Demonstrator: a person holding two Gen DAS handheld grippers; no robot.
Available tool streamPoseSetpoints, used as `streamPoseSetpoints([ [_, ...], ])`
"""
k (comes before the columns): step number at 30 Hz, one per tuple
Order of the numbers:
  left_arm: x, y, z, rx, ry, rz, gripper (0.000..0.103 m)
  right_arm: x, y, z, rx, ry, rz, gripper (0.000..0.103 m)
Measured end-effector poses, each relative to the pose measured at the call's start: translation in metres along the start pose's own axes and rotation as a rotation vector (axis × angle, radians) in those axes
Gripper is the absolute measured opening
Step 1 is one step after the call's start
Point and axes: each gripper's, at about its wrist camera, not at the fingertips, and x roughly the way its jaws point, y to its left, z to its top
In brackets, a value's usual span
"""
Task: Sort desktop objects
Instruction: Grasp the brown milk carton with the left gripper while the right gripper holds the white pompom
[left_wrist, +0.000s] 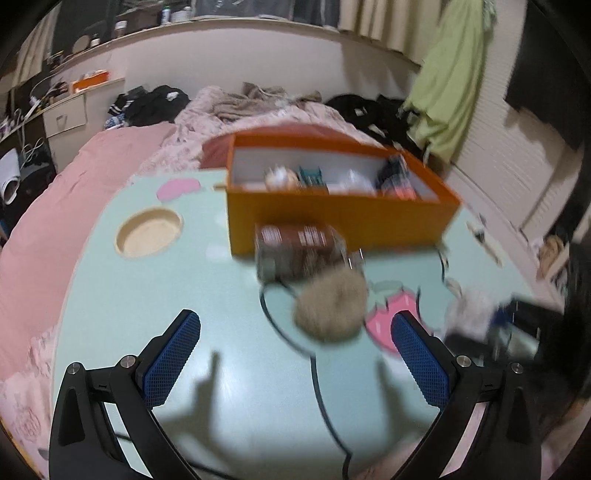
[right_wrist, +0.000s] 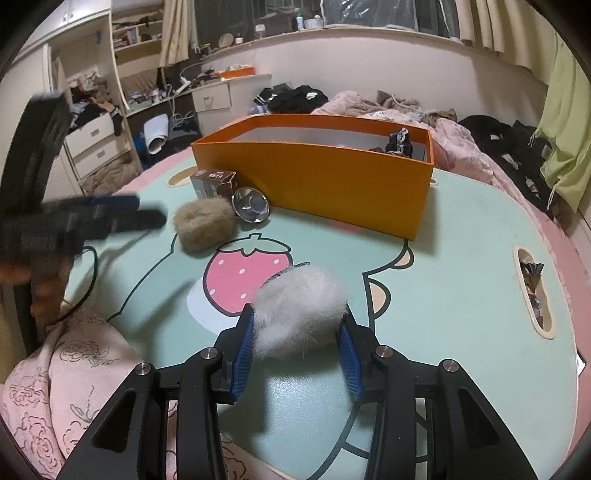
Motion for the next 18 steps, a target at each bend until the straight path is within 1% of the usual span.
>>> streamPoseSetpoints([
  [3,0.011,0.000,0.021,-0.024,0.000,0.005,0.103,0.000,0.000,0.000,0.001,0.000,0.001,0.040],
  [5,0.023,-0.004,0.032,-0.012,0.015,0.008,0.103,-0.001,0.000,0.000,0.001,-0.001,0.001,0.041],
  [9,0.045,-0.005,0.038,0.002,0.045,0.022,0.101,-0.001,0.000,0.000,0.002,-0.001,0.002,0.040],
  [10,0.051,-0.003,0.039,-0.010,0.048,0.021,0.099,-0.001,0.000,0.000,0.002,-0.001,0.003,0.040],
  [11,0.053,-0.001,0.039,-0.019,0.047,0.020,0.092,-0.001,0.000,0.000,0.002,-0.002,0.003,0.040],
  [12,0.055,0.001,0.038,-0.030,0.049,0.017,0.083,-0.001,0.000,0.001,0.002,-0.002,0.003,0.041],
  [13,0.057,0.005,0.038,-0.045,0.051,0.010,0.079,-0.001,0.000,0.001,0.002,-0.001,0.003,0.040],
  [15,0.058,0.008,0.034,-0.058,0.053,-0.003,0.064,-0.001,0.000,0.001,0.002,-0.001,0.003,0.040],
  [16,0.059,0.011,0.033,-0.060,0.048,-0.008,0.061,-0.001,0.000,0.001,0.002,-0.002,0.003,0.040],
  [18,0.057,0.014,0.029,-0.061,0.027,-0.013,0.060,-0.001,0.000,0.001,0.001,-0.002,0.002,0.040],
])
